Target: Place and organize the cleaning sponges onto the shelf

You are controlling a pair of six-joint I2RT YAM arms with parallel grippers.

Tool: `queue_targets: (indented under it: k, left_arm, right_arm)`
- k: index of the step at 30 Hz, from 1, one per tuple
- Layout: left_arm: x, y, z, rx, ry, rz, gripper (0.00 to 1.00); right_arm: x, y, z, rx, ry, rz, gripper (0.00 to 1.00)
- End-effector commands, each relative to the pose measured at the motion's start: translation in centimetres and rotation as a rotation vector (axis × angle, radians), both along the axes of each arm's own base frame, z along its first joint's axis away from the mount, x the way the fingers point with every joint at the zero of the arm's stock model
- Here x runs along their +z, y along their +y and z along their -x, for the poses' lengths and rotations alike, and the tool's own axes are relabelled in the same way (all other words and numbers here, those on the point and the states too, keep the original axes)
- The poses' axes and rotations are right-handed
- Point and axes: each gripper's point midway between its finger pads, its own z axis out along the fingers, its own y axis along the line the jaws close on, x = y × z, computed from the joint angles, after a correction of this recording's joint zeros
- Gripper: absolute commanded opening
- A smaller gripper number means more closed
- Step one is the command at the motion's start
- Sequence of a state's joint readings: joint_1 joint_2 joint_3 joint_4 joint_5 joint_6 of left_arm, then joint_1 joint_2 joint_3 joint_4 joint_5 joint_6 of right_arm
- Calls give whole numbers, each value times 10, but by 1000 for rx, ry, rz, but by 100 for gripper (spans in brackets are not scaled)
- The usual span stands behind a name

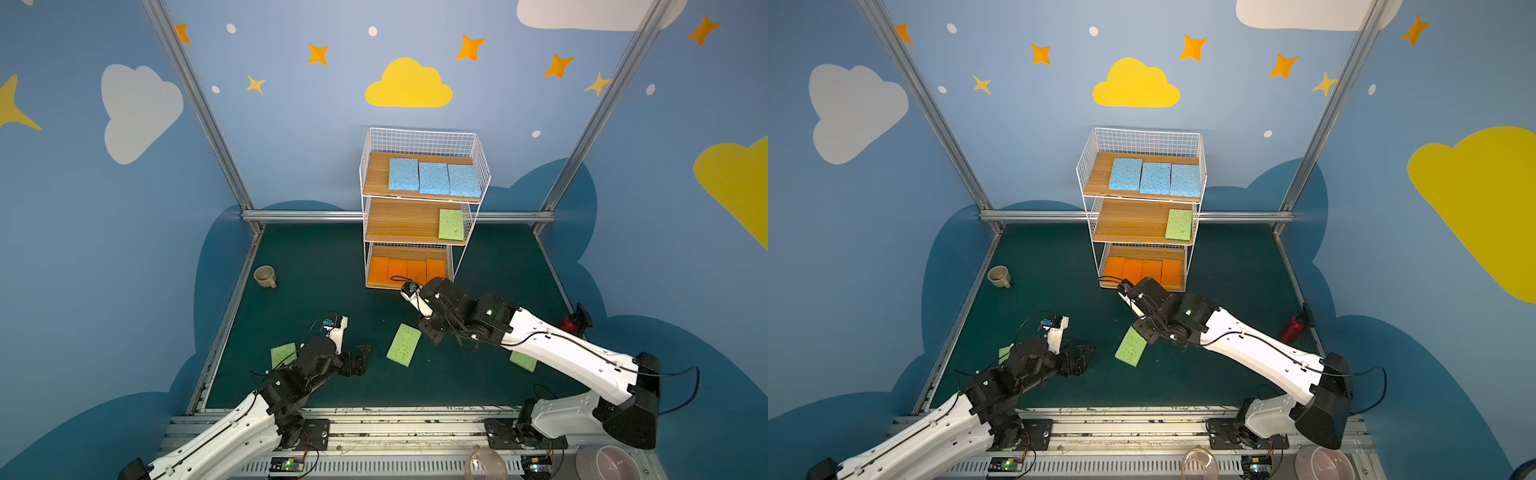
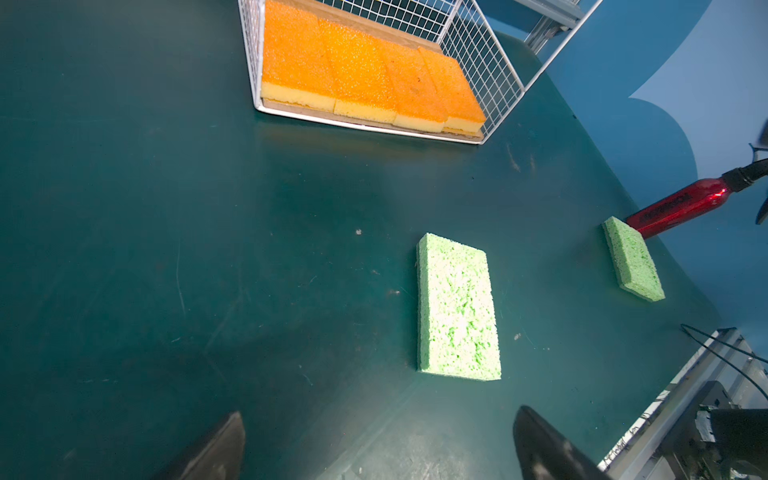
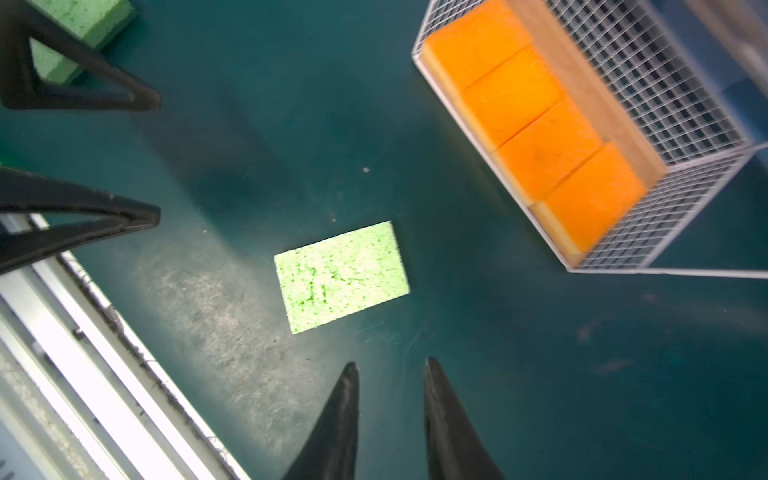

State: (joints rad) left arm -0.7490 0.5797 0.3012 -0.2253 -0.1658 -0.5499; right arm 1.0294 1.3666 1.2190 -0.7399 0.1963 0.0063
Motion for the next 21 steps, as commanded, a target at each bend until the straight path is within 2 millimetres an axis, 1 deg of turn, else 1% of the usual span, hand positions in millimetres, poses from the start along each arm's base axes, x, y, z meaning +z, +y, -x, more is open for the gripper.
queue_targets:
  k: [1,3,4,9,12,15,19,21]
  left_arm:
    - [2,11,-4,59,-6,-14,100]
    - [-1,15,-6,82,13,12,100]
    - [-4,16,-6,87,30,33,100]
    - [-21,17,-8,107,103,100,100]
    - [-30,18,-7,112,126,110,100]
    - [-36,18,-6,120,139,123,100]
    - [-42,21,-5,129,146,122,100]
    - [-43,21,-4,129,146,127,100]
  right_arm:
    - [-26,20,19,93,118,-43,35]
    - [-38,24,22,26,191,-64,37]
    - [-47,26,25,21,220,-61,37]
    - [-82,48,36,61,288,-43,39]
    - [-95,60,44,92,329,-23,39]
    - [-111,68,51,117,349,15,40]
    - [-131,67,54,112,367,68,41]
    - [-139,63,52,92,363,93,41]
